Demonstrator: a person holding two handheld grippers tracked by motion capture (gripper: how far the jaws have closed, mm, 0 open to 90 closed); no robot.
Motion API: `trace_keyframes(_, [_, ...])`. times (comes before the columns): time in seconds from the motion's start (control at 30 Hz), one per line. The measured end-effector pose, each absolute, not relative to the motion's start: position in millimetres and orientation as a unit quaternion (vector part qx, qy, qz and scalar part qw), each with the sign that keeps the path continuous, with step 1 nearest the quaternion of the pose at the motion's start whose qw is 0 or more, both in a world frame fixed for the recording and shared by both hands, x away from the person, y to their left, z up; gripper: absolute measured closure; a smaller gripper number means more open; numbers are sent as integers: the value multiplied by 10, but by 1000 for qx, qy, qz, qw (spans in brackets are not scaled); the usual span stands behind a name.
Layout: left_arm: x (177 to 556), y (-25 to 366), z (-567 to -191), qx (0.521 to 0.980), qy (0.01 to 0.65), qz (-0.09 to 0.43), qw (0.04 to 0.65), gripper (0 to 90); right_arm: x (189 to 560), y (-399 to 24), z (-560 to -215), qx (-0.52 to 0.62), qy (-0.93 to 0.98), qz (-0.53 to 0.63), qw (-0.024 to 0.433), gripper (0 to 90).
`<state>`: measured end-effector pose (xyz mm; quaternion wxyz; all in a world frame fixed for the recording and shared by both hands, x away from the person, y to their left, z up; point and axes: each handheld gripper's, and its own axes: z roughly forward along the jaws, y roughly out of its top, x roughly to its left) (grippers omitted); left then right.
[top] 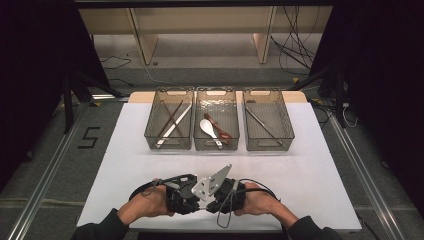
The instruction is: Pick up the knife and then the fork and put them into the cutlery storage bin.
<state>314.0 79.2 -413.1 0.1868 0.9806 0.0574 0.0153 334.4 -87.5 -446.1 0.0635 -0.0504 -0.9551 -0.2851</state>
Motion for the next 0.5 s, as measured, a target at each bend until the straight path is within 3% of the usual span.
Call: trace_keyframes(0.5, [3313,996,-4049,955,145,36,255,442,3478,-1047,-4443,-97,-957,-273,30,886])
